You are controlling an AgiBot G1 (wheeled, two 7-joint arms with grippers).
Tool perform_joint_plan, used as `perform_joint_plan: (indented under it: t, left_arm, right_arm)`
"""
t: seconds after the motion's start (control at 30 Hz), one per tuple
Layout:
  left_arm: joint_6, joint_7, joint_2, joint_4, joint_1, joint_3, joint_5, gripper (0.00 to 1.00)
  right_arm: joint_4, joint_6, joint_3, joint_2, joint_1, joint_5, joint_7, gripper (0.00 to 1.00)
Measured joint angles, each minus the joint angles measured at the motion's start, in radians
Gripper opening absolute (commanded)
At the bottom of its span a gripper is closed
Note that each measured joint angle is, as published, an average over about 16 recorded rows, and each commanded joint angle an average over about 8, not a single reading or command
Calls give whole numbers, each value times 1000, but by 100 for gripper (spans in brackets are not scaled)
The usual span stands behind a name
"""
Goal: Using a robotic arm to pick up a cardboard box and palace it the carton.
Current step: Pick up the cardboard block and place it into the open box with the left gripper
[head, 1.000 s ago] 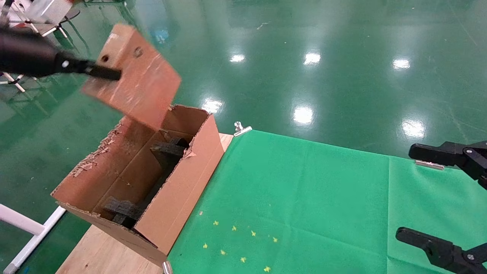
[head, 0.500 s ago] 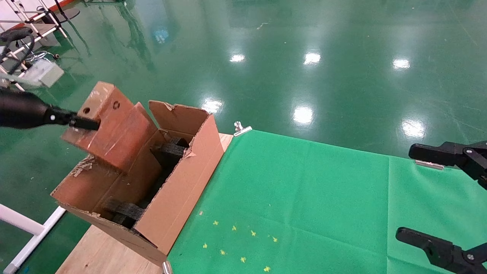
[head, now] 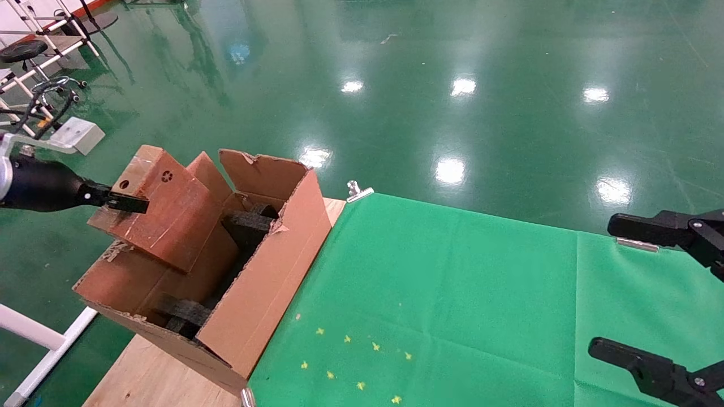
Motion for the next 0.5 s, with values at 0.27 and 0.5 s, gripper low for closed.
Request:
perform_joint_plan:
  t: [0.27,0.5]
  left_arm:
    - [-36,18,23,33,24,5,8,0]
    - [-21,18,48,44,18,27,39,0]
  right_arm:
    - [0,0,0,0,0,0,0,100]
    - [0,0,0,0,0,0,0,100]
